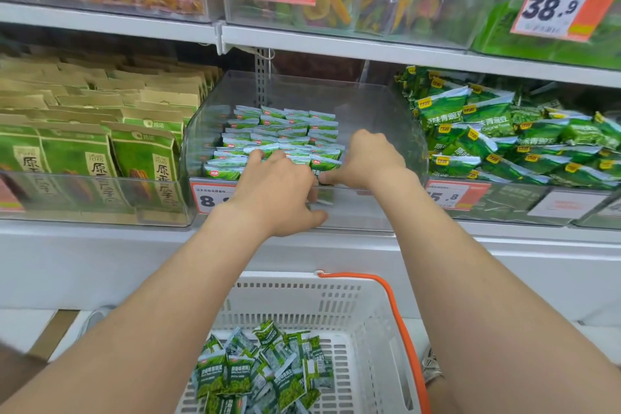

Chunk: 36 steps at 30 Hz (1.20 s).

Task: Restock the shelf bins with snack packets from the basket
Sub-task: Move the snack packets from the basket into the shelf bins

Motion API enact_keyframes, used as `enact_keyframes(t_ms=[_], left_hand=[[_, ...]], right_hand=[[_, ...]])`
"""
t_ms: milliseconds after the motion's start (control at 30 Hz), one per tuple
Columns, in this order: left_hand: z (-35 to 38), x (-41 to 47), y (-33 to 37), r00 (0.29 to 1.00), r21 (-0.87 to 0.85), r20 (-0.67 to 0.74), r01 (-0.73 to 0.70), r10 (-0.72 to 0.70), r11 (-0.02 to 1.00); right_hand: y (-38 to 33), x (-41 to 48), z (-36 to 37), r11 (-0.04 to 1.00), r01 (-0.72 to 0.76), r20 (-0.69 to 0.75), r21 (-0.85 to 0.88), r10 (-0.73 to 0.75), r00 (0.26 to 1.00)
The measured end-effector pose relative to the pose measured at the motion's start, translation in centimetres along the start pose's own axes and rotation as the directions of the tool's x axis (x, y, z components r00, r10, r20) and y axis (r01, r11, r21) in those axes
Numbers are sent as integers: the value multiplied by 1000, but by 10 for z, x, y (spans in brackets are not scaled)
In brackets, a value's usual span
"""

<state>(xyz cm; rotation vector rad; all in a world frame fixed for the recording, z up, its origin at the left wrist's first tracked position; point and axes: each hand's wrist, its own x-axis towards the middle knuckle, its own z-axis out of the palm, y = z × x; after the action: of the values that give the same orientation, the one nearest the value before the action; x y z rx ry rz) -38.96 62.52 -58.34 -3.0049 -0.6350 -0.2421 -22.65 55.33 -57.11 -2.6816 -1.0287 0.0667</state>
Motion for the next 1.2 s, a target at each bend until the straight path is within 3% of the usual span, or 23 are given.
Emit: enact_keyframes(t_ms=[100, 133, 200, 267, 333, 400, 433, 467, 533, 567, 600, 667, 767, 867, 1000, 1067, 1200], left_hand=[[2, -6, -5, 996, -87, -67, -67, 61, 994], [5, -10, -7, 988, -121, -135, -94, 78, 988], [11, -21, -7, 945, -161, -316, -141, 84, 977], [18, -34, 0, 855, -191, -516, -177, 54, 966], [30, -47, 7, 760, -198, -650, -198, 23, 960], [51, -60, 12, 742, -206, -669, -246, 48, 947], [62, -67, 14, 774, -225, -630, -263, 66, 938], [76, -73, 13, 842, -264, -534, -252, 76, 931], [99, -81, 10, 993, -330, -106, -89, 57, 940], [112, -85, 8, 987, -317, 152, -7, 58, 948], [125, -89, 7, 929, -311, 364, 47, 73, 949], [154, -98, 7, 772, -311, 627, 122, 107, 943], [197, -112, 7, 659, -322, 739, 158, 143, 933], [232, -120, 6, 569, -270, 812, 168, 131, 948], [254, -132, 6, 508, -274, 850, 203, 138, 940], [264, -136, 5, 490, -264, 860, 188, 142, 946], [276, -144, 2, 496, -260, 859, 213, 125, 942]], right_hand=[[6, -3, -3, 979, 39, 108, 199, -61, 992], [9, -5, -4, 978, 64, 65, 200, -79, 995], [15, -15, -1, 980, 121, -156, 156, -96, 983], [19, -34, 5, 958, 223, -457, 183, -119, 882], [18, -61, 16, 895, 414, -694, 165, -193, 694], [14, -89, 35, 847, 531, -777, 28, -316, 545], [12, -100, 49, 828, 561, -758, -14, -375, 534], [9, -110, 62, 815, 579, -698, -31, -432, 571], [8, -123, 91, 833, 552, -390, -38, -521, 759], [9, -127, 105, 861, 507, -147, -31, -506, 850], [13, -130, 119, 884, 467, 98, -14, -463, 881], [27, -138, 154, 914, 405, 486, 8, -357, 798], [52, -159, 212, 925, 368, 771, -91, -169, 614], [69, -185, 264, 873, 450, 871, -189, -63, 488], [77, -208, 313, 830, 538, 951, -151, -27, 308], [75, -212, 323, 844, 523, 965, -122, -24, 262], [61, -210, 334, 881, 470, 963, -58, -76, 260]])
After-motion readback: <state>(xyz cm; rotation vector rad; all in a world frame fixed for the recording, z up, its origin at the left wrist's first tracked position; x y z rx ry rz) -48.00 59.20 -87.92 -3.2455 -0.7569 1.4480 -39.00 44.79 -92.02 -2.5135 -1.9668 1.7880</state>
